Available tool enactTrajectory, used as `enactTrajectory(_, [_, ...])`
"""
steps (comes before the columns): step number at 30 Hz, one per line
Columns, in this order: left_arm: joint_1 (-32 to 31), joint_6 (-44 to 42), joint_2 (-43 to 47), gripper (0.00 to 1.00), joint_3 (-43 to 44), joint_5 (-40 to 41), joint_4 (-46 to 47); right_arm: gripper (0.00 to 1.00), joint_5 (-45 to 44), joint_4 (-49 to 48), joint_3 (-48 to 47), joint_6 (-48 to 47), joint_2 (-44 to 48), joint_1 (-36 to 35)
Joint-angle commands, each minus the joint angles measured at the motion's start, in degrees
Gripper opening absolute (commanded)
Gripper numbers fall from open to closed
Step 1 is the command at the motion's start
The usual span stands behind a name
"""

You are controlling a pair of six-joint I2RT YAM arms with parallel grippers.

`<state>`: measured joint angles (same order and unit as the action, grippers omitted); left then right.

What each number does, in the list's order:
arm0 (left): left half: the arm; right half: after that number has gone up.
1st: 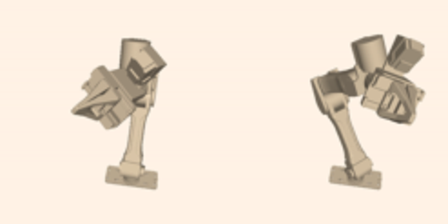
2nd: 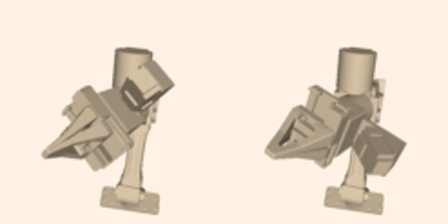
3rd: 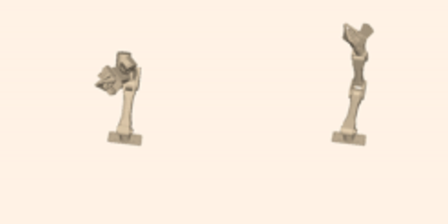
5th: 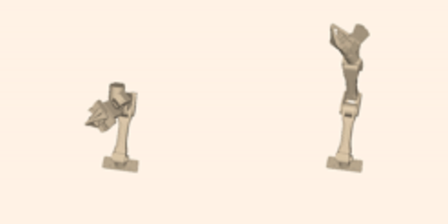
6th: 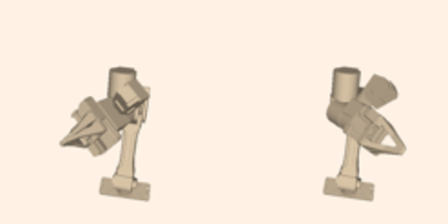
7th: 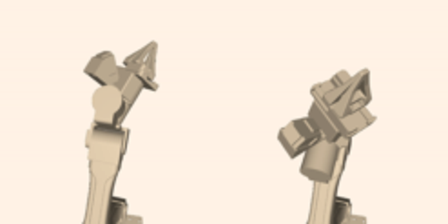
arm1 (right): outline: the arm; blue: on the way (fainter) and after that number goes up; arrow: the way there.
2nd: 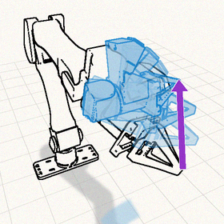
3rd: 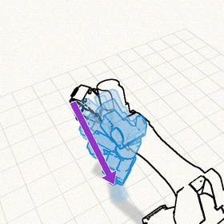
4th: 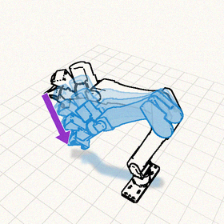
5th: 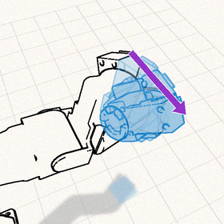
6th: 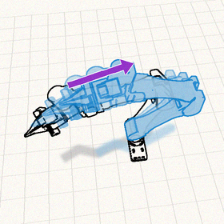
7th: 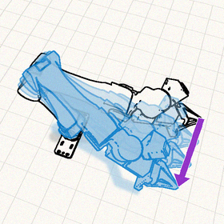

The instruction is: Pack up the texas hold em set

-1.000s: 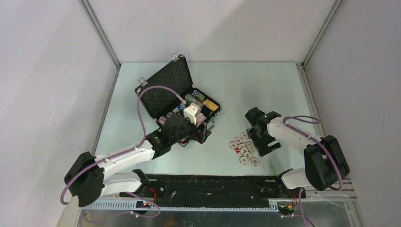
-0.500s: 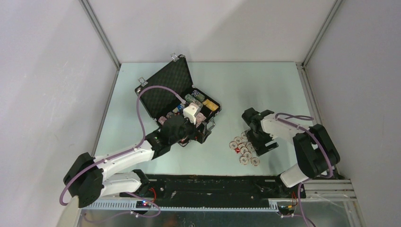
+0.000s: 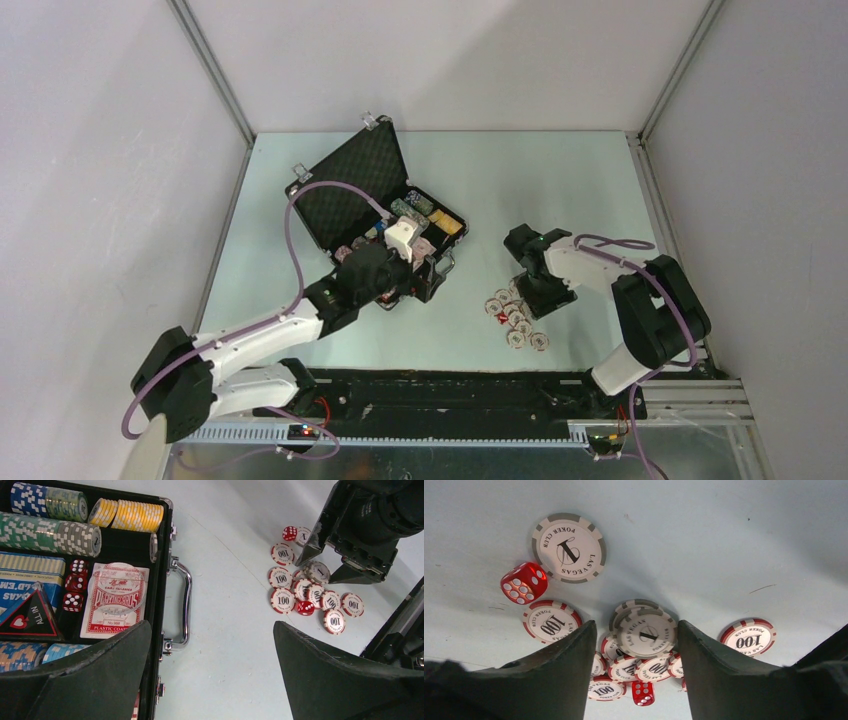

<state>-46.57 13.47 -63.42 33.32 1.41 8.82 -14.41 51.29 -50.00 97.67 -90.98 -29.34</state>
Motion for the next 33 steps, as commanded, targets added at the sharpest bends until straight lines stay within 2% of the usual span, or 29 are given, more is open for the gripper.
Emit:
enactTrajectory(1, [0.3,-1.4,2.1,1.00,0.2,1.9,1.0,0.59,-2.7,2.2,-0.4,1.9,-1.2,-0.5])
enactTrajectory(9, [0.2,-1.7,2.4,1.00,0.0,1.9,1.1,0.35,-3.5,2.1,-0.4,0.8,-2.0,0.2])
enactTrajectory(10, [0.2,-1.7,2.3,1.00,0.0,1.8,1.3,0.29,-3.5,2.0,-0.4,0.6,-2.0,0.3])
enactTrajectory(11, [0.3,-1.8,2.1,1.00,0.0,1.7,1.3,0.17,-3.3,1.5,-0.1,0.0,-1.6,0.6])
enactTrajectory(13, [0.3,-1.8,2.0,1.00,0.0,1.5,1.3,0.00,-2.5,-0.6,1.0,-1.6,0.1,0.9])
enactTrajectory(18, [0.3,-1.9,1.5,1.00,0.0,1.2,1.5,0.00,-1.7,-3.9,2.3,-5.9,7.0,1.9])
enactTrajectory(27, [0.3,-0.9,0.9,1.00,-0.1,-0.5,2.3,0.00,2.7,-2.1,2.3,-11.3,16.3,3.9])
enactTrajectory(33, [0.2,8.3,-1.0,1.00,-0.3,-9.0,9.1,0.00,8.6,-5.8,2.3,-15.0,21.3,3.3])
